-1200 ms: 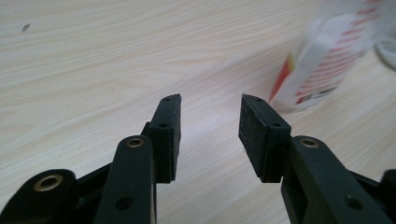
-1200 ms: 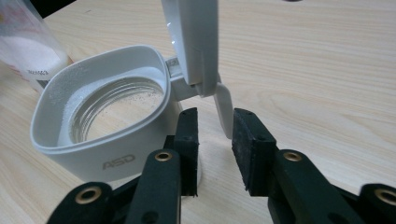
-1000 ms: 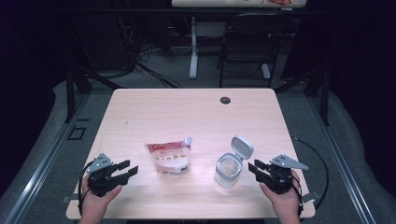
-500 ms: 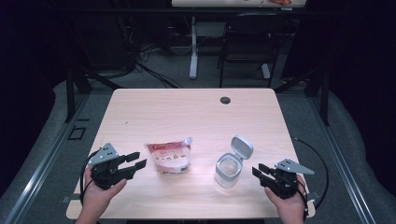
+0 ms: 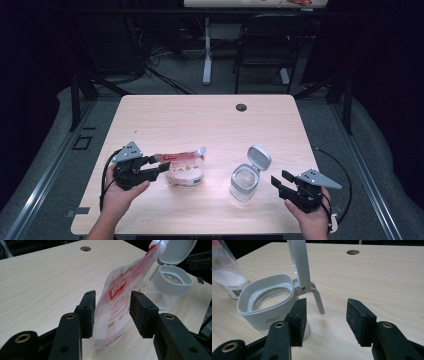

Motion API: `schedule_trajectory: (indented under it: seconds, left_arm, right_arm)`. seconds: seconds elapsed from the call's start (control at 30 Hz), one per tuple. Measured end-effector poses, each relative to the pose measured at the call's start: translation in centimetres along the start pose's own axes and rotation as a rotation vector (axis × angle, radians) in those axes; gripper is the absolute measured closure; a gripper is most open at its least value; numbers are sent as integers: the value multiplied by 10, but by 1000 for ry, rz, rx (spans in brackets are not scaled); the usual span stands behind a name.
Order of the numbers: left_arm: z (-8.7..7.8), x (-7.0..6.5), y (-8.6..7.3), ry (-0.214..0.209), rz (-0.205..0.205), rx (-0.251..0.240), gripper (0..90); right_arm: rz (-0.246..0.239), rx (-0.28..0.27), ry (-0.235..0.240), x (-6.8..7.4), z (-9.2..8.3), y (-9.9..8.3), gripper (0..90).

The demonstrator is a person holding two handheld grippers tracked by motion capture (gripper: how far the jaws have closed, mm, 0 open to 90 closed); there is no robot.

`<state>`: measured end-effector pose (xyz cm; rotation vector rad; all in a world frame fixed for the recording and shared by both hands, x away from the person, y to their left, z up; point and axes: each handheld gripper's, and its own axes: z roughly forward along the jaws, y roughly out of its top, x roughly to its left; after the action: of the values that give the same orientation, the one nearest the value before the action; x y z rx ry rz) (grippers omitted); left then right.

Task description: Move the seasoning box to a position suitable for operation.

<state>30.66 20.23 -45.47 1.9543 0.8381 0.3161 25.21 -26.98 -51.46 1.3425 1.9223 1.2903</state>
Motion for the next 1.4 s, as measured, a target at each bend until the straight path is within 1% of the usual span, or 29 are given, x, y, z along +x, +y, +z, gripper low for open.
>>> schedule_trajectory:
  seconds: [0.07,0.1,0.13,0.23,0.33,0.47,0.53,0.63,0.67,0.8,0.93,1.0,1.07,1.13,1.27,1.33,1.4]
  left_arm:
    - [0,0,3,-4,3,5,565]
    - [0,0,4,-4,1,4,572]
    - [0,0,5,0,7,6,584]
    - [-2,1,5,5,5,-3,618]
    - [-3,0,4,13,17,-11,636]
    - [-4,1,3,21,26,-22,659]
    - [-3,0,3,27,33,-20,671]
    - [-3,0,3,36,39,-21,689]
    - [-3,0,3,37,40,-21,691]
    - [-3,-1,3,41,42,-23,696]
    - [-3,-1,3,45,47,-22,698]
    - [-3,-1,3,44,47,-21,698]
    - [-3,0,3,41,44,-22,698]
    - [-3,0,3,41,42,-21,703]
    - [-3,1,3,38,39,-21,706]
    - [-3,1,3,38,42,-21,709]
    - [-3,1,3,39,43,-21,710]
  right_arm:
    - [-10,-6,5,2,-4,4,510]
    - [-17,-18,6,3,-7,7,510]
    - [-27,-26,5,5,-10,11,513]
    - [-41,-61,28,11,-20,22,536]
    - [-71,-74,42,18,-26,33,554]
    - [-112,-78,74,26,-28,48,594]
    - [-116,-81,89,29,-25,53,610]
    - [-135,-73,102,35,-19,59,641]
    - [-143,-72,103,37,-18,61,644]
    - [-162,-73,148,48,-8,68,646]
    - [-205,-48,162,59,2,74,646]
    - [-216,-45,179,63,7,76,646]
    - [-217,-47,185,66,11,78,631]
    - [-223,-36,194,69,16,81,592]
    - [-236,-26,207,76,26,83,590]
    - [-245,-16,216,79,31,85,614]
    - [-232,0,255,82,38,87,624]
